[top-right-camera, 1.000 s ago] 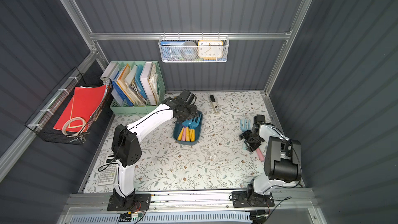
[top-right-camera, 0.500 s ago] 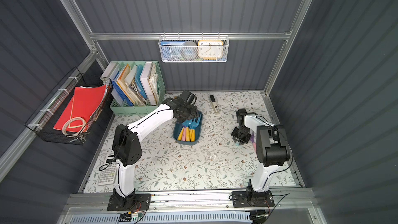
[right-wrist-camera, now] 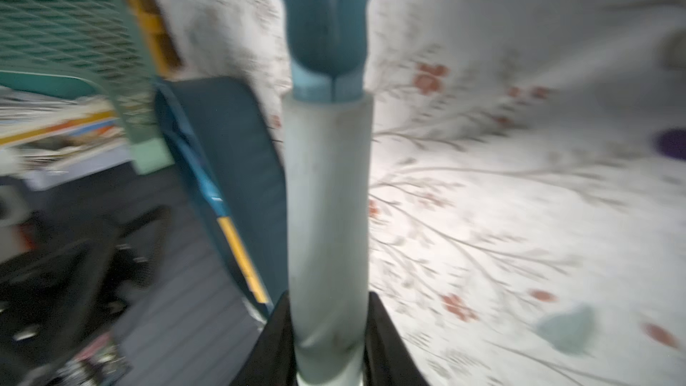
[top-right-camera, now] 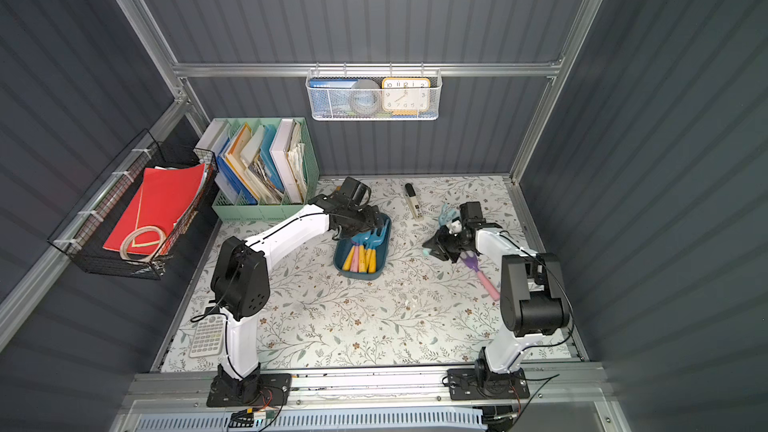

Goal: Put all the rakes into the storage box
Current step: Pick up the rake at the center of the board, then place the rake in the storage box.

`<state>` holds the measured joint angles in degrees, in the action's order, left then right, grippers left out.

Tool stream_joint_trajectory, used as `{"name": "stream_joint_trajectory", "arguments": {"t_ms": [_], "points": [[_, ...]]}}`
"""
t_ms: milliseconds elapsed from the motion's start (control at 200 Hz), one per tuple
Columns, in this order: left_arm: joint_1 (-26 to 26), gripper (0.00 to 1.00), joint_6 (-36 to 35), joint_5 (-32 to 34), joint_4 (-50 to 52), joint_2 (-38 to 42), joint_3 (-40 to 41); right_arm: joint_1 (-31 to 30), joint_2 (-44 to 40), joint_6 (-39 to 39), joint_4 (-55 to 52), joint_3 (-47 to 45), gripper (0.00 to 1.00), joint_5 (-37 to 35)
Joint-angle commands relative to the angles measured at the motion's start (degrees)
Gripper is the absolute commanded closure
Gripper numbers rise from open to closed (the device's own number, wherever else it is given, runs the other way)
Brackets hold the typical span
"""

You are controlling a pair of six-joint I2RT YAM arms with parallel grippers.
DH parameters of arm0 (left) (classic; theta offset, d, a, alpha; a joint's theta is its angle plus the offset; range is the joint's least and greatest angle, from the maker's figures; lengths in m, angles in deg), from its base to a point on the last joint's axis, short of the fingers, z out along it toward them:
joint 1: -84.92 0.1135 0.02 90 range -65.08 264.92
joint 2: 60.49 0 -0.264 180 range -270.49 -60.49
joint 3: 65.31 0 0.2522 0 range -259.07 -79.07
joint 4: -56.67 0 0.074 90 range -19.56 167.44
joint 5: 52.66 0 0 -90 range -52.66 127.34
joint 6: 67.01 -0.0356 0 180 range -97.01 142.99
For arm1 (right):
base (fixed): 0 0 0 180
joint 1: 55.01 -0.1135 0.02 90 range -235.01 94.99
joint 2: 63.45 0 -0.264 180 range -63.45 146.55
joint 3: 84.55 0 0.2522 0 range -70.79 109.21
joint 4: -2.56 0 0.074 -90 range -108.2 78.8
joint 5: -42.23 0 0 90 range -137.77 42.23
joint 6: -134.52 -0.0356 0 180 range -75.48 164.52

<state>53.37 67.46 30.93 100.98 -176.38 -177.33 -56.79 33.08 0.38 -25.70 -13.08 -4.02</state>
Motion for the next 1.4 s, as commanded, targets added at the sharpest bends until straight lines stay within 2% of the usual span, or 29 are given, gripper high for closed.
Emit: {"name": "stream_joint_trajectory", "arguments": {"t_ms": [0, 105, 185, 270, 380, 610, 931, 1131, 1396], "points": [[1.3, 0.10, -1.1, -10.5, -10.5, 4.6, 1.7, 0.6, 1.4, -18.8, 25.3, -4.8, 0.82, 15.5], [2.1, 0.03, -2.7, -19.4, -18.3, 5.2, 3.6, 0.6, 5.7, -41.2, 56.2, -10.9, 0.81, 18.5], [2.4, 0.02, -2.4, -26.0, -23.8, 4.7, 4.9, 0.2, 10.1, -55.1, 78.1, -12.7, 0.81, 19.0], [2.5, 0.02, -1.2, -32.2, -28.1, 3.1, 4.9, -0.4, 14.5, -66.4, 95.2, -11.7, 0.81, 19.3], [2.4, 0.04, -1.0, -35.1, -29.5, 0.9, 3.7, -2.1, 14.5, -66.6, 95.4, -9.7, 0.80, 21.3], [2.4, 0.05, 0.4, -35.8, -31.5, -1.0, 2.8, -3.2, 13.1, -66.2, 95.3, -7.6, 0.81, 23.6], [2.4, 0.07, 6.7, -39.3, -41.8, -3.5, 1.4, -4.0, 9.8, -62.7, 90.7, -6.3, 0.81, 26.5], [2.3, 0.17, 11.3, -41.0, -48.6, -7.4, -0.9, -4.7, 9.7, -62.6, 90.5, -5.8, 0.81, 26.9], [1.0, 0.30, 13.0, -47.3, -45.1, -12.4, -7.4, -4.6, 9.4, -61.5, 88.7, -5.9, 0.80, 27.1]]}}
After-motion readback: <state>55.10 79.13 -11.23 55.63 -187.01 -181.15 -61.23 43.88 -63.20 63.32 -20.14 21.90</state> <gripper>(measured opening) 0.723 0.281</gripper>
